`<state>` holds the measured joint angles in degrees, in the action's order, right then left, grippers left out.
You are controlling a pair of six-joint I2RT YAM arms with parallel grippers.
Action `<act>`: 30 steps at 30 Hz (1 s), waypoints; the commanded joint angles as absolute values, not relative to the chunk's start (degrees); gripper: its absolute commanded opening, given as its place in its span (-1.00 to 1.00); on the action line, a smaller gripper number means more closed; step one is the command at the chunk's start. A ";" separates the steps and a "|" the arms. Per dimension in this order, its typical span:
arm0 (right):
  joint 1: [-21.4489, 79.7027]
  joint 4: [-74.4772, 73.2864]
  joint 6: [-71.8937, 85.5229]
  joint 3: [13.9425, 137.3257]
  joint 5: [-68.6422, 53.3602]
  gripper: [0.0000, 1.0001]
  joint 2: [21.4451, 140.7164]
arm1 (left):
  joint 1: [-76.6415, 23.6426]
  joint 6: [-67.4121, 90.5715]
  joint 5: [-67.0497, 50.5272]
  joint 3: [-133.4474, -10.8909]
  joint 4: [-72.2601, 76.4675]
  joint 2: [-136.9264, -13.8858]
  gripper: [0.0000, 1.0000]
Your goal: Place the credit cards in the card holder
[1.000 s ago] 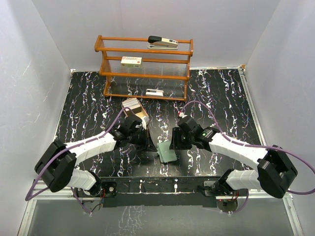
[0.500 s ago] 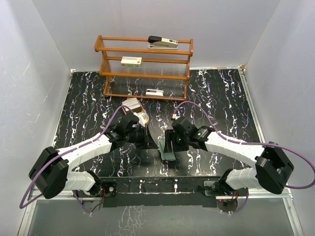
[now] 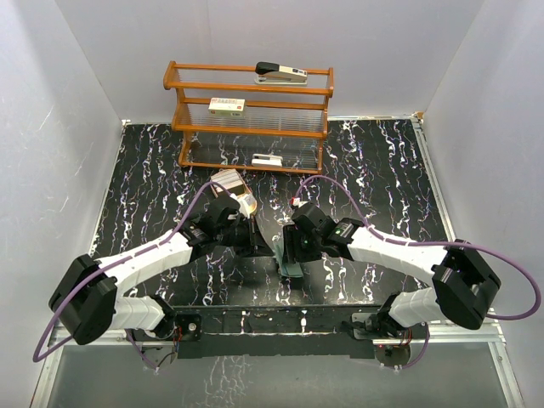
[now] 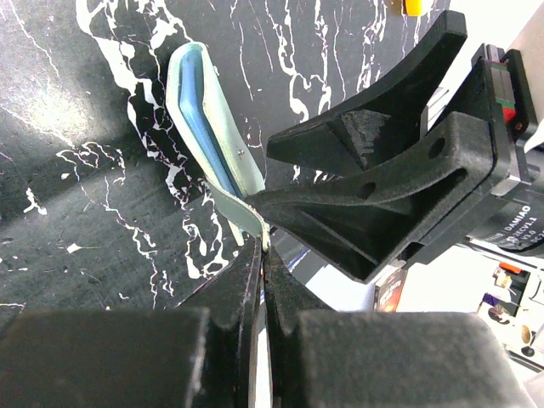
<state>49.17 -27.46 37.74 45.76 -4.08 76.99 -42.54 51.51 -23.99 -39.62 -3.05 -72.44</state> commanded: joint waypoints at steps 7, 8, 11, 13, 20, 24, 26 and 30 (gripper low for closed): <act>49.55 -28.57 36.97 48.47 3.65 -0.30 74.10 | -42.45 51.26 -24.25 -39.57 -5.02 -69.21 -1.00; 49.57 -29.10 37.14 48.43 4.57 -0.31 73.74 | -42.45 51.18 -24.10 -39.45 -5.23 -69.01 -1.00; 49.52 -31.00 37.06 48.66 6.97 -0.33 72.92 | -42.45 50.70 -23.67 -38.89 -5.98 -68.72 -1.00; 49.56 -32.17 36.83 48.92 8.34 -0.34 72.71 | -42.45 50.19 -23.12 -38.75 -6.86 -68.64 -1.00; 49.48 -33.02 35.70 50.08 13.11 -0.43 73.39 | -42.45 50.35 -23.03 -36.98 -6.95 -67.73 -1.00; 49.46 -34.28 35.13 51.04 14.92 -0.58 74.00 | -42.45 49.54 -22.18 -36.72 -8.58 -67.35 -1.00; 49.48 -34.74 34.86 51.32 15.38 -0.61 73.92 | -42.45 48.61 -21.00 -36.49 -10.70 -67.33 -1.00; 49.19 -34.73 34.88 50.46 15.50 -0.68 74.62 | -42.45 47.13 -18.68 -36.02 -13.66 -66.88 -1.00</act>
<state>49.45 -34.50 35.75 48.88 12.80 74.28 -42.54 49.19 -20.71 -36.64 -9.23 -69.04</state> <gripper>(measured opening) 0.180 0.009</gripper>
